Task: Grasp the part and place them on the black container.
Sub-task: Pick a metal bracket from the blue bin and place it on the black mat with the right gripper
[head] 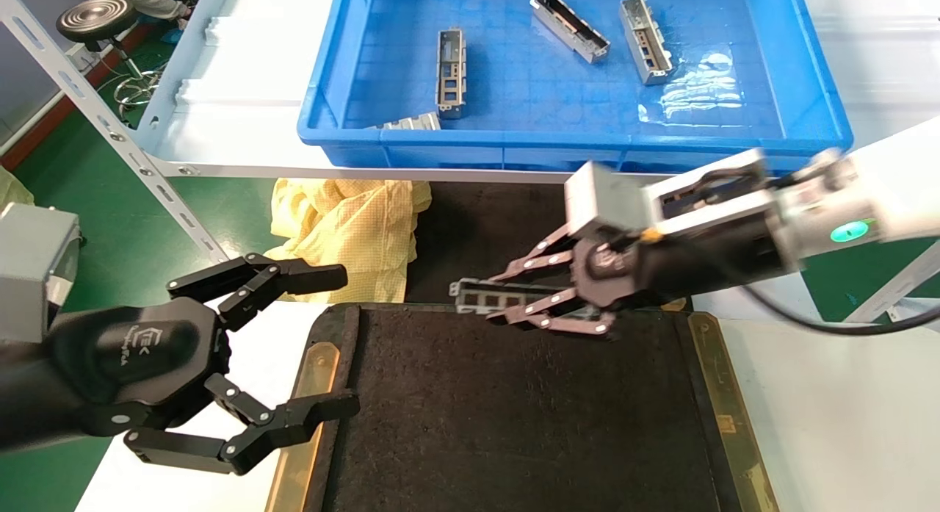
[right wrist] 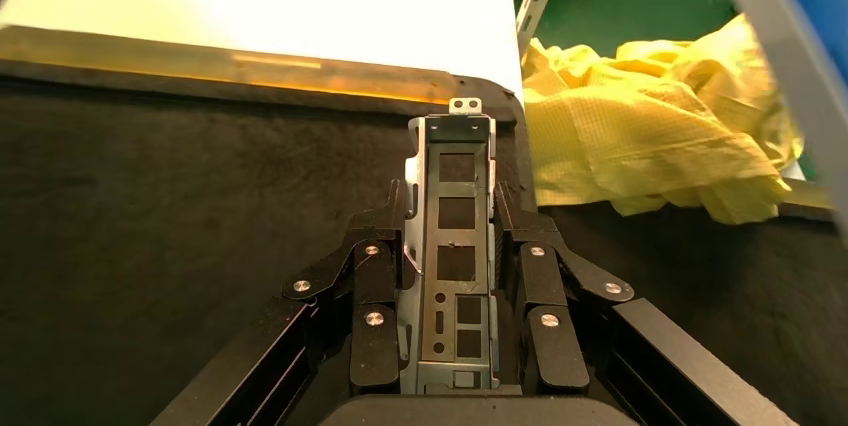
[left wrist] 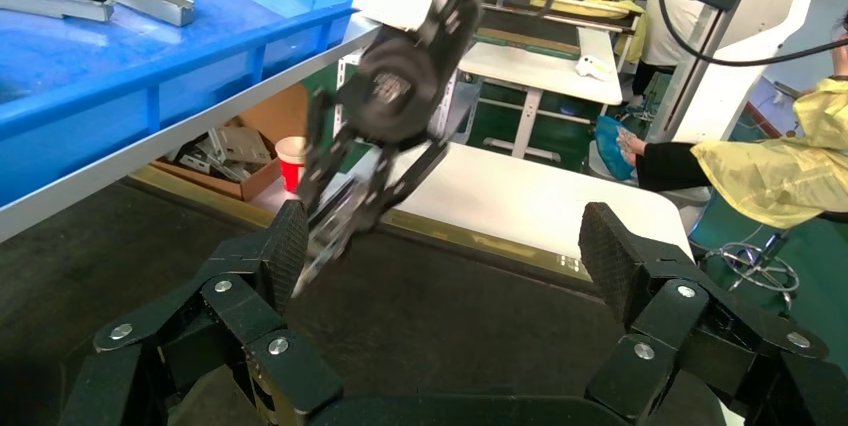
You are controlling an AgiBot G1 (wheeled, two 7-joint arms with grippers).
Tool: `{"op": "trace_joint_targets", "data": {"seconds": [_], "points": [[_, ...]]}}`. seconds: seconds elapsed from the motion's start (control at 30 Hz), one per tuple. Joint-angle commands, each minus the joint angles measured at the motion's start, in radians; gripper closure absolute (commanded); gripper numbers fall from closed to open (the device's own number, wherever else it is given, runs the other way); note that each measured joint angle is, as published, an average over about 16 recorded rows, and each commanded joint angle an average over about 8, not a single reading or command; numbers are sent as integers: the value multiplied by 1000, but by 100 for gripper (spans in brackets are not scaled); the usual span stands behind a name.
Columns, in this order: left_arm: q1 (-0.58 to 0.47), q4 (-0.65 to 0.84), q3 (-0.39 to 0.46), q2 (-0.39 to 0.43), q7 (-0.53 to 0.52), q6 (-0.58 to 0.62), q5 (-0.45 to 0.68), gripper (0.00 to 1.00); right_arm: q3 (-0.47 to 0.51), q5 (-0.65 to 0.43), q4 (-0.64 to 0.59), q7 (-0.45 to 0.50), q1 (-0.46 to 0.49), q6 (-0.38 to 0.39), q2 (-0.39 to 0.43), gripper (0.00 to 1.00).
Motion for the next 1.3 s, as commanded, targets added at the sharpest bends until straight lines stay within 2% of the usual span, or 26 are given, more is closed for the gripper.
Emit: {"op": "trace_joint_targets", "data": {"seconds": [0.03, 0.47, 0.67, 0.9, 1.3], "points": [[0, 0, 0, 0, 0, 0, 0, 0, -2, -1, -19, -27, -25, 25, -30, 100], [0, 0, 0, 0, 0, 0, 0, 0, -6, -10, -162, -173, -164, 190, -224, 100], [0, 0, 0, 0, 0, 0, 0, 0, 5, 10, -210, -246, -218, 263, -278, 100], [0, 0, 0, 0, 0, 0, 0, 0, -16, 30, -163, -259, -268, 334, -294, 100], [0, 0, 0, 0, 0, 0, 0, 0, -111, 58, -49, -200, -318, 469, -301, 100]]}}
